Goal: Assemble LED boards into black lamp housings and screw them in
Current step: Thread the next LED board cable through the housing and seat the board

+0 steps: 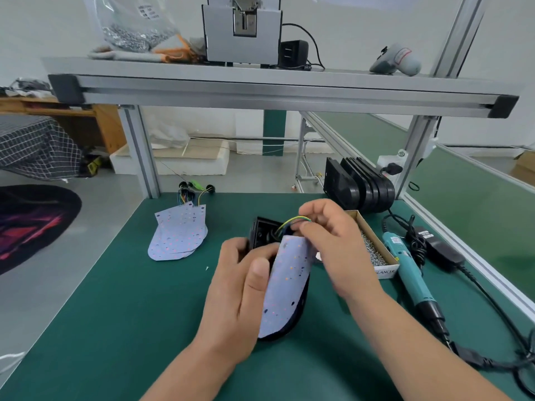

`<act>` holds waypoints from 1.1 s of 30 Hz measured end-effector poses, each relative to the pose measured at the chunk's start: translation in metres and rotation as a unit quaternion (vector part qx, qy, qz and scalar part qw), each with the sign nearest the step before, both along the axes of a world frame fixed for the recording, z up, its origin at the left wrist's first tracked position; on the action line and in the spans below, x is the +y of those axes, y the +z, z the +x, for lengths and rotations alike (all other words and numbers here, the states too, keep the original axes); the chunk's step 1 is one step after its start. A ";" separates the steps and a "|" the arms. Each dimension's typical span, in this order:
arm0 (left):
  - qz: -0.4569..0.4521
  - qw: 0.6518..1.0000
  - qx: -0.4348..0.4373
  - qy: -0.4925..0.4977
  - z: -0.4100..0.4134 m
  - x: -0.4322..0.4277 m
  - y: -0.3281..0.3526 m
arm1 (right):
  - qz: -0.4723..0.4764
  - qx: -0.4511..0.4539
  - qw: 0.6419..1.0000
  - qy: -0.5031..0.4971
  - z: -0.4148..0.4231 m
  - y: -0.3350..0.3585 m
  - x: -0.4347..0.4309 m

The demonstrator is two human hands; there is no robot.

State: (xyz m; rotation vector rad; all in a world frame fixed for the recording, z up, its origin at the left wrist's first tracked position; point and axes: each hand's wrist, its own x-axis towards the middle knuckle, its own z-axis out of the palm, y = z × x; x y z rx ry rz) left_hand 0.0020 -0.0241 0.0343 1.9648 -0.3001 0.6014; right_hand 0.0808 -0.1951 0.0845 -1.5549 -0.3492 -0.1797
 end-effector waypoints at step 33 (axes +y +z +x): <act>-0.093 0.988 0.012 0.120 0.008 -0.009 -0.004 | -0.273 -0.105 0.953 -0.074 0.001 0.002 0.024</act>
